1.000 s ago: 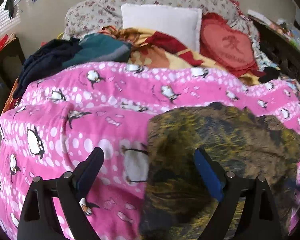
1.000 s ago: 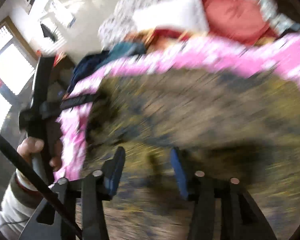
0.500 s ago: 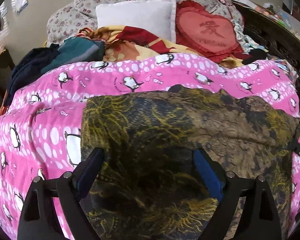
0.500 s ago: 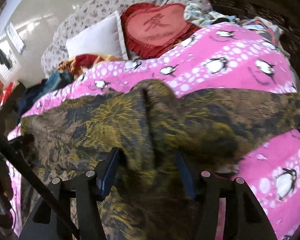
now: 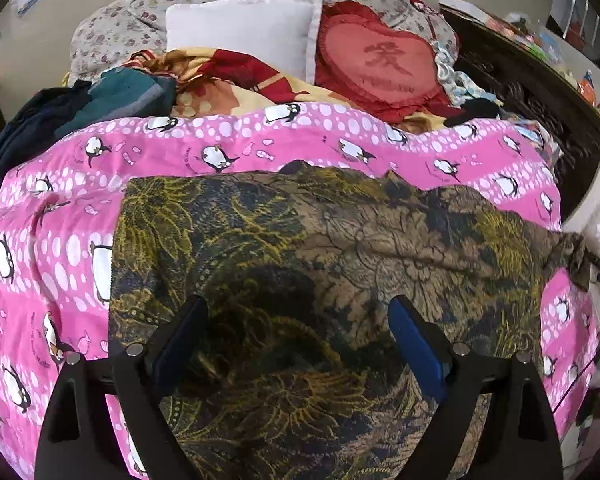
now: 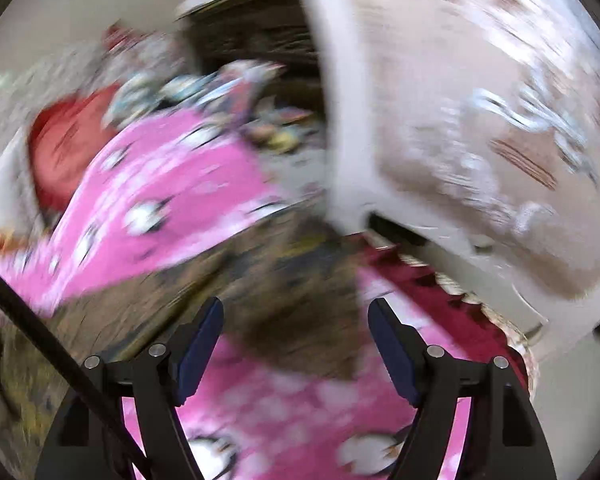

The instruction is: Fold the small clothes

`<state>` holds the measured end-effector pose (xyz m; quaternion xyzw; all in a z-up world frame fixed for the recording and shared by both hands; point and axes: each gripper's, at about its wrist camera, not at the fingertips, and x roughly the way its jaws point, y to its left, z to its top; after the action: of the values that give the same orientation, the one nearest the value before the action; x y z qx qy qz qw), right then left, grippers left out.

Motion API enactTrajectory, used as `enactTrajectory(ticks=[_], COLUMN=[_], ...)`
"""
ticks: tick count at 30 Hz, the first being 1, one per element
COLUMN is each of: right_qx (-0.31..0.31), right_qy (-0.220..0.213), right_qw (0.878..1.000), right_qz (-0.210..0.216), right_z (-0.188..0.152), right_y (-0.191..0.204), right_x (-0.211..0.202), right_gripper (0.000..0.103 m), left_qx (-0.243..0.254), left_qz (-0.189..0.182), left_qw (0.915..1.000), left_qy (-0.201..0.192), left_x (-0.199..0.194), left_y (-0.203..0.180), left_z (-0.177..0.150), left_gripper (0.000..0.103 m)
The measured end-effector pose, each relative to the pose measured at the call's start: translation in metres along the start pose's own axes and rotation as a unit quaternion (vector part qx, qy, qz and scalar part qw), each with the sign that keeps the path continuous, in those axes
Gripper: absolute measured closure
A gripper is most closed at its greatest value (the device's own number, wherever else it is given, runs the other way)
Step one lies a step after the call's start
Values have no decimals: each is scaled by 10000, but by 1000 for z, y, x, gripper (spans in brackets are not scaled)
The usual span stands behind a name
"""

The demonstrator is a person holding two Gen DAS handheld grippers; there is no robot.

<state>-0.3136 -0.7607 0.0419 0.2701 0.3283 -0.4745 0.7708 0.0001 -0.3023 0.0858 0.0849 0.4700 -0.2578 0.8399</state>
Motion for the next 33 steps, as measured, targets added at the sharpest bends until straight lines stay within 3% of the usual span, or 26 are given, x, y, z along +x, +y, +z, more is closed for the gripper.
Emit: enactTrajectory(ticks=[3, 7, 9, 10, 11, 12, 16, 20, 23, 26, 30, 33], right_qx=[442, 155, -101, -196, -276, -309, -359, -722, -1214, -1861, -2729, -3319], right_qy=[67, 420, 498, 527, 528, 474, -282, -883, -1091, -1092, -973, -836], right_qw=[9990, 9990, 9987, 9984, 9980, 9980, 9984, 9897, 9769, 9560, 9109, 8649], right_qz=[-47, 54, 59, 116, 215, 264, 331, 868, 1375, 1988, 2939, 3671], right_z=[-1, -17, -21, -23, -22, -19, 8, 38, 48, 46, 19, -22], right_y=[-30, -31, -23, -22, -19, -17, -10, 21, 65, 128, 231, 316], right_x=[9, 24, 33, 36, 36, 31, -26, -104, -153, -197, -244, -270], right_gripper=[22, 24, 48, 74, 91, 95, 99, 99, 99, 99, 99, 99], left_qx=[51, -5, -33, -40, -43, -35, -15, -252, -369, -425, -525, -693], left_qz=[-1, -38, -73, -91, -122, -133, -117, -199, -220, -207, -167, -153], left_qw=[10000, 10000, 9999, 9999, 9999, 9999, 9999, 9994, 9989, 9985, 9977, 9964], left_qy=[-14, 31, 85, 100, 106, 96, -43, -149, -201, -278, -387, -469], left_x=[-1, 2, 4, 4, 2, 1, -13, -26, -34, -42, -53, -60], left_y=[-1, 0, -1, -1, -1, 0, 7, 30, 45, 59, 81, 101], left_z=[-1, -1, -1, -2, -3, -3, -4, -3, -5, -7, -7, -8], left_gripper=[12, 12, 12, 12, 12, 12, 12, 12, 12, 12, 12, 12])
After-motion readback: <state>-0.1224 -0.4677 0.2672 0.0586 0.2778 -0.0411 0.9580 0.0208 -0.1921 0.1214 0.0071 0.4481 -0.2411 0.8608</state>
